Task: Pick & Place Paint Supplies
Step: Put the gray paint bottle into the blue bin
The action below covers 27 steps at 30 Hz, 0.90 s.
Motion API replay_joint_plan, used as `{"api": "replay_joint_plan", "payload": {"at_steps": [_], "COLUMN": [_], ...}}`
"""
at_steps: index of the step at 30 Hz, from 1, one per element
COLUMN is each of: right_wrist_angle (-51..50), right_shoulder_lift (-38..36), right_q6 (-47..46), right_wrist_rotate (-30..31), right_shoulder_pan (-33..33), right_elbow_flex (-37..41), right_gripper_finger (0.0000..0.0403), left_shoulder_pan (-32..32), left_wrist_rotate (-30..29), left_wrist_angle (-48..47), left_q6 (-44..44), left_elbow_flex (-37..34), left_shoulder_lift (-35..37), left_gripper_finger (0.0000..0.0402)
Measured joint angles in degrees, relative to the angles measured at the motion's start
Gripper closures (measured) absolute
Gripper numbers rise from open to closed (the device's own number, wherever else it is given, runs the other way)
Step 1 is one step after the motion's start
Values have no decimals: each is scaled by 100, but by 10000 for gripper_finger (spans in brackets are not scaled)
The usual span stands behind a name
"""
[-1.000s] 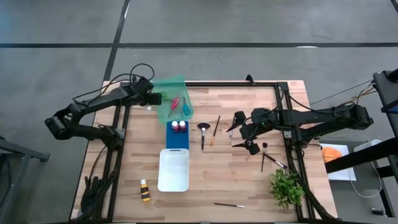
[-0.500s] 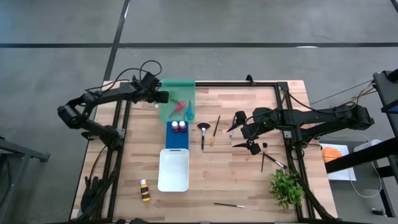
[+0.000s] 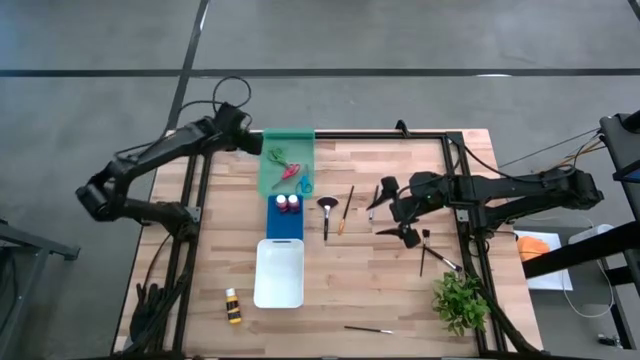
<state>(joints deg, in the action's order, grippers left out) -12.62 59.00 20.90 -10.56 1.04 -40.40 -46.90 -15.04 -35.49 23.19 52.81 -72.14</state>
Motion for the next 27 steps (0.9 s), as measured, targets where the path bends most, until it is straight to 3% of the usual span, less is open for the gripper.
{"api": "replay_joint_plan", "payload": {"at_steps": [6,11,20,27], "right_wrist_angle": [368,1021,2004,2511], "right_shoulder_lift": [-57,-75,46,421], "right_q6": [66,423,858,592], "right_wrist_rotate": [26,22,-329,-674], "right_shoulder_pan": [0,0,-1,-4], "right_elbow_flex": [0,0,-5,-24], "right_gripper_finger": [78,78,78,78], "left_shoulder_pan": [705,1914,4293,4996], "left_wrist_rotate": [898,1136,1274,1274], "left_wrist_angle": [-43,52,1327,2087], "left_q6": [-661,-694,-689,-683], "left_elbow_flex": [36,36,59,330], "left_shoulder_lift": [979,1187,677,-80], "left_gripper_finger": [240,240,240,240]}}
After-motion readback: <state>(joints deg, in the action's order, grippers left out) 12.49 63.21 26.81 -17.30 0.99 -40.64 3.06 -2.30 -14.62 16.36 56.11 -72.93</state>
